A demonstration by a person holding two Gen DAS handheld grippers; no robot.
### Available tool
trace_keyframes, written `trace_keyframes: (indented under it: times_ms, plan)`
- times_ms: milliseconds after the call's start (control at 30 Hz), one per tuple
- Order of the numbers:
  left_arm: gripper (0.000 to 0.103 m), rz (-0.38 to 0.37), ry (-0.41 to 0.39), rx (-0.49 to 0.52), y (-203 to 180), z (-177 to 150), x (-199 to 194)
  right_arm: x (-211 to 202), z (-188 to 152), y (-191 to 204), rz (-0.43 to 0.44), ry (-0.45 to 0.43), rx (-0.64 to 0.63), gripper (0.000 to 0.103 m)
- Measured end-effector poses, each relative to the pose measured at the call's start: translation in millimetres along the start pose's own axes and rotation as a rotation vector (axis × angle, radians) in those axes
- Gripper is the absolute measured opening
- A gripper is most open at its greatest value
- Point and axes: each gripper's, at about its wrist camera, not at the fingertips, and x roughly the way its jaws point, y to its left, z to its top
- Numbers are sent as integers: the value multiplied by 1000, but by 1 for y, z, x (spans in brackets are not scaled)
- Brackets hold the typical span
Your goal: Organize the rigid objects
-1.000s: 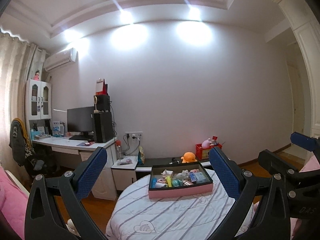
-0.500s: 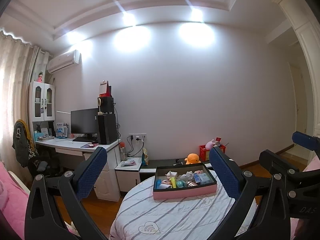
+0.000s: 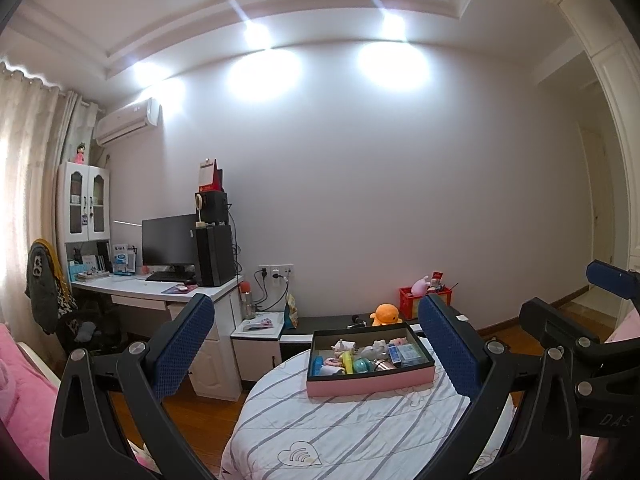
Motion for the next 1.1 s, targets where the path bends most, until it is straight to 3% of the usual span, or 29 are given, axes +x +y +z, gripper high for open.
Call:
trace_keyframes:
  times_ms: [1100]
  plan:
    - [103, -6, -14, 3, 19, -7, -10, -1, -1, 3, -8, 20, -1, 103]
